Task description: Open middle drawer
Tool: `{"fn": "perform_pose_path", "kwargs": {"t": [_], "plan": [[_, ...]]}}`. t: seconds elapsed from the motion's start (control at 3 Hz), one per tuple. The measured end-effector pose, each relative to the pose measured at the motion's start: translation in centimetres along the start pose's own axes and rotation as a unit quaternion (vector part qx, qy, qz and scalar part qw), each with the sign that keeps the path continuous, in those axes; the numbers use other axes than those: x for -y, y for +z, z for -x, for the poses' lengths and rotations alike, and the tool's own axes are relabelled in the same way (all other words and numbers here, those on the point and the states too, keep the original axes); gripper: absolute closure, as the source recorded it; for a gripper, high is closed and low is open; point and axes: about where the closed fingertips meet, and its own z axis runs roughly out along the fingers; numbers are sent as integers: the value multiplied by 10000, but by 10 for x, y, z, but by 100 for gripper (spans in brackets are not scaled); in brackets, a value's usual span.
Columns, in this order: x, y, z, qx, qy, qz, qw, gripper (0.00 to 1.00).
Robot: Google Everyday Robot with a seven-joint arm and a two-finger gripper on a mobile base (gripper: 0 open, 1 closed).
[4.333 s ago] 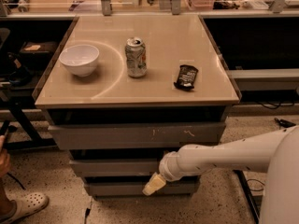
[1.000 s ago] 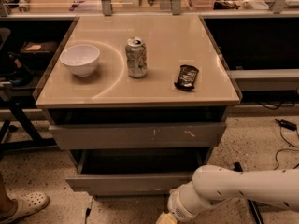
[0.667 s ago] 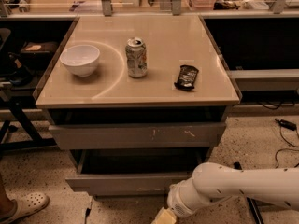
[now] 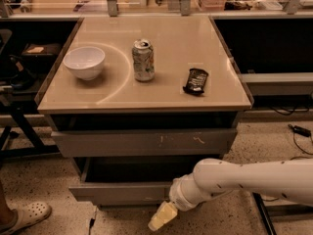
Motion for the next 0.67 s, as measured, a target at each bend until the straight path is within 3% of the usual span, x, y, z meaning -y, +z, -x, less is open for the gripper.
{"fn": "perform_pose_path", "kwargs": {"t": [0.67], "plan": [[31, 10, 33, -4, -287, -145, 9995, 0]]}}
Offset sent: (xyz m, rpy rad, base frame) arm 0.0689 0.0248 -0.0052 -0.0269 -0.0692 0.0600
